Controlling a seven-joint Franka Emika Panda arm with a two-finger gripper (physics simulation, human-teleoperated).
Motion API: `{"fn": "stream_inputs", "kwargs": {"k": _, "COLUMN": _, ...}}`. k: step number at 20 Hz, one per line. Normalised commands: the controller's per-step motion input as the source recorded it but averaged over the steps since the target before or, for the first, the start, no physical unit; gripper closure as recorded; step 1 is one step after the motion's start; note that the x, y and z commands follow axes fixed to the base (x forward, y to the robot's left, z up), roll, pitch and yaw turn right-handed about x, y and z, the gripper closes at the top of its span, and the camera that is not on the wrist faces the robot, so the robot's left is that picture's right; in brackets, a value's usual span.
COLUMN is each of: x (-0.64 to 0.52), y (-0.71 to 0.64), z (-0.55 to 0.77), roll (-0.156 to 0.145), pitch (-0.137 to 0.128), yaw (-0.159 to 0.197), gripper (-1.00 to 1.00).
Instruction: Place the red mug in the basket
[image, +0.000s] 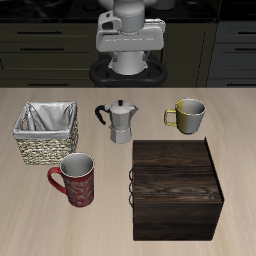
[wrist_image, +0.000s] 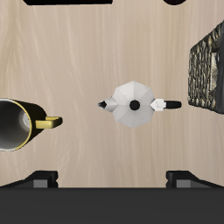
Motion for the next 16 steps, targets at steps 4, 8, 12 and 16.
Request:
{"fn": "stream_inputs", "kwargs": {"k": 4, "x": 0.29, "y": -0.25, "z": 0.09, "roll": 0.019, "pitch": 0.014, "yaw": -0.019, "gripper": -1.0}}
{"fn": "stream_inputs", "kwargs": {"k": 8, "x": 0.33, "y": -0.28, "z": 0.02, "roll": -0.008, "pitch": 0.046, "yaw": -0.025, "gripper": -1.0}}
{"fn": "stream_inputs", "kwargs": {"k": 12, "x": 0.3, "y": -0.22, "z": 0.0, "roll": 0.041, "pitch": 0.04, "yaw": 0.012, "gripper": -1.0}}
{"fn": "stream_inputs", "kwargs": {"k": 16, "x": 0.34, "y": -0.27, "z": 0.01, "roll": -0.02, "pitch": 0.024, "yaw": -0.016, "gripper": -1.0}}
